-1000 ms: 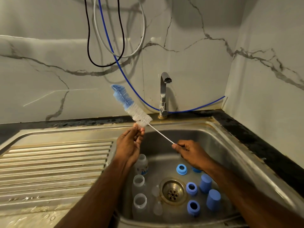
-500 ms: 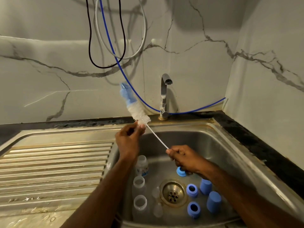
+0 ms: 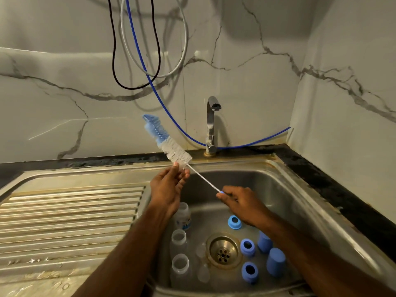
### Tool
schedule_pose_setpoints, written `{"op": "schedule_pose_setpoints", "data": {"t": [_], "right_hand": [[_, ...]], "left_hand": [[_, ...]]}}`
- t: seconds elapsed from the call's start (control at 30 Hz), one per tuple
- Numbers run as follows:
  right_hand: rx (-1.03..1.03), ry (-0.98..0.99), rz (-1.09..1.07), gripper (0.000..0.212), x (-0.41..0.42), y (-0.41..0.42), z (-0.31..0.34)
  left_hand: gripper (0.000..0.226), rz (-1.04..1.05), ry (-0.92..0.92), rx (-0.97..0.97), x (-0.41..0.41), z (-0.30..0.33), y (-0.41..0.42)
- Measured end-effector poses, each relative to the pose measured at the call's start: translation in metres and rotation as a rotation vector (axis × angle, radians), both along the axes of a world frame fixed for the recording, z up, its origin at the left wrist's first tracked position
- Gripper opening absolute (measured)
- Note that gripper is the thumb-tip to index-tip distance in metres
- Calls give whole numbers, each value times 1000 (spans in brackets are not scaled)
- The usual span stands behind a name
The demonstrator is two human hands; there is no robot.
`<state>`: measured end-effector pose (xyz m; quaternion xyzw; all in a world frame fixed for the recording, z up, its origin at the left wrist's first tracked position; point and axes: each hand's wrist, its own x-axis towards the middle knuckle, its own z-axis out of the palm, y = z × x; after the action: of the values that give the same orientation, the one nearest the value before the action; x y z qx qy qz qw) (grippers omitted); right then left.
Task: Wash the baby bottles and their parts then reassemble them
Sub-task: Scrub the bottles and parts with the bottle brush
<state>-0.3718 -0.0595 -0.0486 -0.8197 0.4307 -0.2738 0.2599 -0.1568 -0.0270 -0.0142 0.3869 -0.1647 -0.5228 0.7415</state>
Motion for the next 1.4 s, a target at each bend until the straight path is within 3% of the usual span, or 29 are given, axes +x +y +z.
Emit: {"op": "schedule_pose_setpoints", "data": {"t": [0.1, 0.2, 0.37, 0.53, 0.63, 0.73, 0.9, 1.07, 1.2, 1.4], "right_hand": [[568, -204, 127, 36, 8, 12, 1], [685, -271, 130, 36, 8, 16, 4], [610, -315, 16, 35, 5, 7, 1], [103, -173, -86, 29, -12, -18, -3], [-60, -37, -80, 26, -21, -27, -6], [-80, -36, -31, 28, -14, -25, -9], [-99, -113, -77, 35, -4, -23, -13], [-56, -108, -120, 31, -10, -26, -10], [-4, -103, -82, 31, -11, -26, -13], [-2, -94, -116, 31, -16, -24, -9]], "left_hand": [[15, 121, -92, -112, -3, -3, -1], [23, 106, -55, -146, -5, -5, -3], [24, 114, -128, -116, -11, -9, -9], [36, 144, -72, -120, 20, -13, -11], [29, 108, -107, -132, 30, -18, -10], [14, 39, -165, -147, 25, -18, -11], [11, -92, -253, -195, 11, -12, -9], [37, -117, -102, -143, 19, -9, -10], [19, -66, -71, -153, 23, -14, -12], [27, -48, -26, -125, 30, -17, -14]]}}
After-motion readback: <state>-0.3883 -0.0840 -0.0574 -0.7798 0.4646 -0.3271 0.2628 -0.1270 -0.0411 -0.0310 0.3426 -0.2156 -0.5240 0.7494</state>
